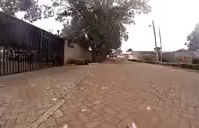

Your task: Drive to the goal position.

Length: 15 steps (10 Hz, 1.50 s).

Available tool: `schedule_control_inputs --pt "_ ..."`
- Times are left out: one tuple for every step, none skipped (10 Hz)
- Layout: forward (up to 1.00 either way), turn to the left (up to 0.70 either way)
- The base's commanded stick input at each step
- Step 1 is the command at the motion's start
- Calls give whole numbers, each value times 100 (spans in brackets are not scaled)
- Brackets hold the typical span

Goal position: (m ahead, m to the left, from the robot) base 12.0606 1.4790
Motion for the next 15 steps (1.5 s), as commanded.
schedule_control_inputs --pt "70 -35" --pt "70 -22" --pt "70 -6" --pt "70 0" --pt "70 0" --pt "70 0" --pt "70 0" --pt "70 0" --pt "70 0" --pt "70 0" --pt "70 0" --pt "70 0" --pt "70 0" --pt "70 0" --pt "70 0"
